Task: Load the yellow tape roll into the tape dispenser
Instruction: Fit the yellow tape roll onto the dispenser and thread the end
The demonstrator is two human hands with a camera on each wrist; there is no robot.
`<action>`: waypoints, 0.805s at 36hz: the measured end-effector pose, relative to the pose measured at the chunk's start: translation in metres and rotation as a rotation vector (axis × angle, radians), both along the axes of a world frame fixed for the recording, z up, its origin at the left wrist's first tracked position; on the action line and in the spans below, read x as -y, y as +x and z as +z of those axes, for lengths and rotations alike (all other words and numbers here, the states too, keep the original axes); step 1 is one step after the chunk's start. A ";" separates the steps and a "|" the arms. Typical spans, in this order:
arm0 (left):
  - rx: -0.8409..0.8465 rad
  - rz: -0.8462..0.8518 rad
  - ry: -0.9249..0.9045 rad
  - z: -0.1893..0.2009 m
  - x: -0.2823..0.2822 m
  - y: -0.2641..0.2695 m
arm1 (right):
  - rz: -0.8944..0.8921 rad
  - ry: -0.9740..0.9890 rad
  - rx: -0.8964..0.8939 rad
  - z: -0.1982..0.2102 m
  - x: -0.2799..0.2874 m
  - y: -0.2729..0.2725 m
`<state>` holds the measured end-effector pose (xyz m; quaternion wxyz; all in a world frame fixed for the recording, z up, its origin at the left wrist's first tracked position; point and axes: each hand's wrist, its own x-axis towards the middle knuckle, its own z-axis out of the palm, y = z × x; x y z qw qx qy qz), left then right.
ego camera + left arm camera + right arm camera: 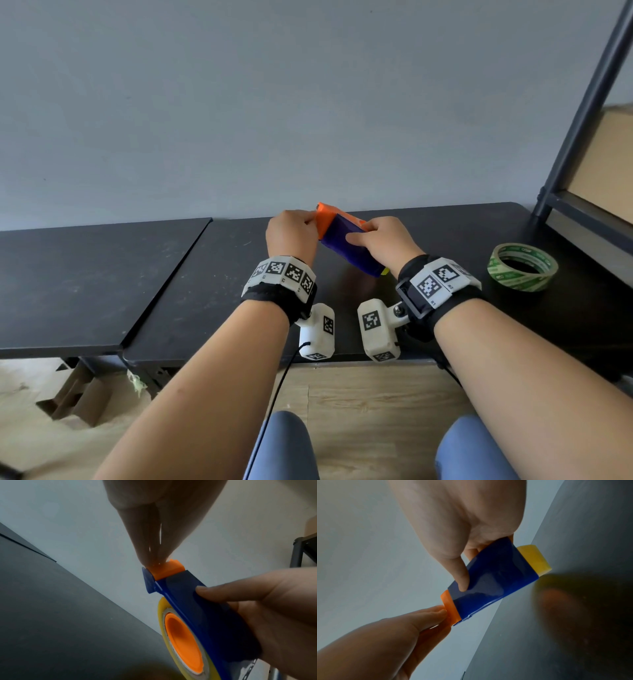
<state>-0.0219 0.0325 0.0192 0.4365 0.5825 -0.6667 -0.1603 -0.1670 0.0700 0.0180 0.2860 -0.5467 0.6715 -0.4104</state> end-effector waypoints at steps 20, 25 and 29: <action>0.084 -0.045 0.193 -0.019 0.011 0.004 | -0.043 0.062 -0.264 -0.014 0.021 0.010; 0.118 -0.077 0.306 -0.030 0.012 0.012 | -0.056 0.109 -0.426 -0.023 0.029 0.010; 0.146 -0.095 0.390 -0.039 0.014 0.018 | -0.006 0.162 -0.487 -0.028 0.035 0.010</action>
